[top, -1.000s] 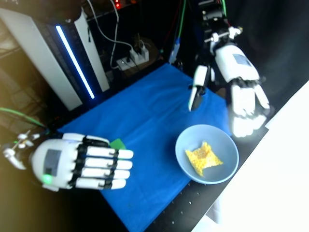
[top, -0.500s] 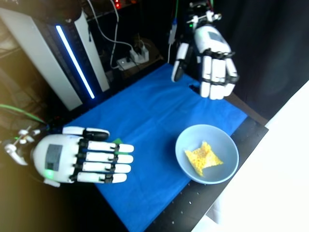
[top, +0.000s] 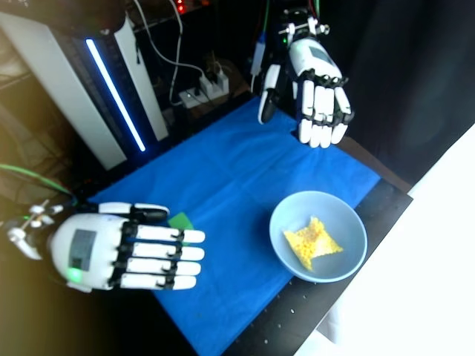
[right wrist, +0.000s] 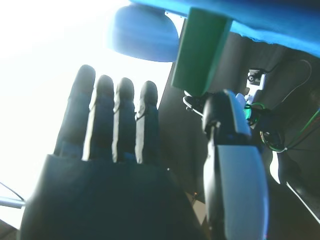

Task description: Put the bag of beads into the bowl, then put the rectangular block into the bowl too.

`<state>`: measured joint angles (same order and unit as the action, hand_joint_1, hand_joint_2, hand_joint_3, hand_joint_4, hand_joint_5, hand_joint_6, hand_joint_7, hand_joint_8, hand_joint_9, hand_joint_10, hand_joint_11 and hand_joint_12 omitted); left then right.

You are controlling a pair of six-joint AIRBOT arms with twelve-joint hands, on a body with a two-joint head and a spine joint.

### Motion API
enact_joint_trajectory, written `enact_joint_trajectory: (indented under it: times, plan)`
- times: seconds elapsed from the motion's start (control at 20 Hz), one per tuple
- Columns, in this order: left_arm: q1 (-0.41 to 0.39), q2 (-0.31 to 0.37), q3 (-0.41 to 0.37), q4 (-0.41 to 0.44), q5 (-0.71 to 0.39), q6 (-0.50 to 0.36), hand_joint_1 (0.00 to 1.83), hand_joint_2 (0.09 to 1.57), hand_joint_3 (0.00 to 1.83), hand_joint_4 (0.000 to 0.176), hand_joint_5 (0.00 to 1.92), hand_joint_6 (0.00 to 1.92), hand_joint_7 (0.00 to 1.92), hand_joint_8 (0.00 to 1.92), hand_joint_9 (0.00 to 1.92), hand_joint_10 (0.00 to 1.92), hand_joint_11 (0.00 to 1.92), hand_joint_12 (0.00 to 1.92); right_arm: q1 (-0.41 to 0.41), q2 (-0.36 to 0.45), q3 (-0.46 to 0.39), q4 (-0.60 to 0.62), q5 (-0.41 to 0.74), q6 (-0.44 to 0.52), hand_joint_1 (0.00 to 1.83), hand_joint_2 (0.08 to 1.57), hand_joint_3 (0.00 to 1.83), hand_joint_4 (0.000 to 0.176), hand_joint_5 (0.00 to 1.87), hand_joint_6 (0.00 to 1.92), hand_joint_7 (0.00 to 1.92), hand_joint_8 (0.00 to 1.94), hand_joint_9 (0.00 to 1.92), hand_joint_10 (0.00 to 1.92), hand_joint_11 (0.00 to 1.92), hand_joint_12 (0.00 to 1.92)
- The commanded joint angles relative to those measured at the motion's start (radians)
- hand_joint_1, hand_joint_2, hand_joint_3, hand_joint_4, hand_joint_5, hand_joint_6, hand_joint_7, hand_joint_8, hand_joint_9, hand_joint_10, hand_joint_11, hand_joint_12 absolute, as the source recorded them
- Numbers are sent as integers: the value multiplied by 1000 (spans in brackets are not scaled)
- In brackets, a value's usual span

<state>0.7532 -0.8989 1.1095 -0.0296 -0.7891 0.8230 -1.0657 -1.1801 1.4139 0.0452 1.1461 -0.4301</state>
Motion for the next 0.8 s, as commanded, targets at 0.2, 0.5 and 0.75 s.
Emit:
enact_joint_trajectory:
  times: [0.2, 0.5, 0.75]
  plan:
    - [-10, -3, 1, -12, -110, -1, 909, 991, 0, 27, 388, 2, 460, 2, 439, 3, 0, 955, 7, -19, 17, 29, 110, 4, 949, 1114, 0, 108, 478, 9, 398, 7, 412, 10, 335, 316]
    - [-7, -10, 2, -11, -101, -1, 873, 999, 2, 26, 362, 0, 452, 0, 417, 0, 0, 782, 7, -38, 21, 33, 110, 4, 923, 1093, 1, 68, 490, 0, 482, 0, 450, 2, 169, 808]
    - [-7, -15, 3, -11, -101, -1, 877, 1001, 0, 35, 360, 2, 458, 1, 428, 2, 0, 838, 9, -60, 30, 45, 109, 4, 1031, 1023, 0, 0, 620, 7, 724, 31, 716, 76, 258, 1269]
